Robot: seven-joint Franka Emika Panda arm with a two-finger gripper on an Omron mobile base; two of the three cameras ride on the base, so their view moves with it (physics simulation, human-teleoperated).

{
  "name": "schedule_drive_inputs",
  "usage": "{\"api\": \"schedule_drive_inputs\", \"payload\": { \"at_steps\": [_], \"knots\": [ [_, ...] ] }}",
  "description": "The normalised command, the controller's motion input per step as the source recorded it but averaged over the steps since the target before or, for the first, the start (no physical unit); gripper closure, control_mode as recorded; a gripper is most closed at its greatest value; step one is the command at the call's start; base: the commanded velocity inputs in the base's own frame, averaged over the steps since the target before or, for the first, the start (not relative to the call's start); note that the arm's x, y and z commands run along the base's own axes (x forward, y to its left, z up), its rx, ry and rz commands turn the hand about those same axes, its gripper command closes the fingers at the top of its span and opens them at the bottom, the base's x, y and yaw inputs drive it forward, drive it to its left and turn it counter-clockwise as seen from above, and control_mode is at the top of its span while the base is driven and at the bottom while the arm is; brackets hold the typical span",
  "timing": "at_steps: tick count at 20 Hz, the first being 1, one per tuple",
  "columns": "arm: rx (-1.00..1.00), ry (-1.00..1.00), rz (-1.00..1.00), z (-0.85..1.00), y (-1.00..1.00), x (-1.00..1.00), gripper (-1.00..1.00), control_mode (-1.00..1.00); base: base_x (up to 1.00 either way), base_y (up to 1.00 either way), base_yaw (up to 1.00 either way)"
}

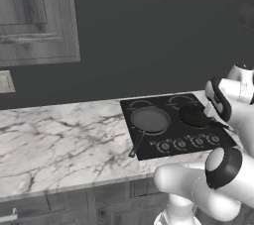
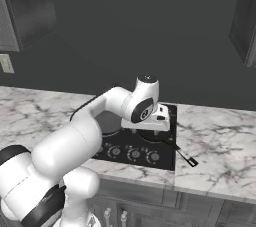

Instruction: Place both pans onto different burners. Then place the lemon wedge and the chicken drumstick on different pans.

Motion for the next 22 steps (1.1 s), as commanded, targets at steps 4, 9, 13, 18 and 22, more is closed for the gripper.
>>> {"api": "schedule_drive_inputs", "payload": {
  "at_steps": [4,9,13,18,22],
  "knots": [
    [0.0,0.0,0.0,0.0,0.0,-0.02,-1.0,1.0,-0.01,-0.03,0.0],
    [0.0,0.0,0.0,0.0,0.0,0.0,-1.0,1.0,0.0,-0.41,0.0],
    [0.0,0.0,0.0,0.0,0.0,0.0,-1.0,1.0,0.0,-0.62,0.0],
    [0.0,0.0,0.0,0.0,0.0,0.0,-1.0,1.0,0.0,-0.5,0.0],
    [0.0,0.0,0.0,0.0,0.0,0.0,-1.0,1.0,0.0,-0.33,0.0]
  ]
}}
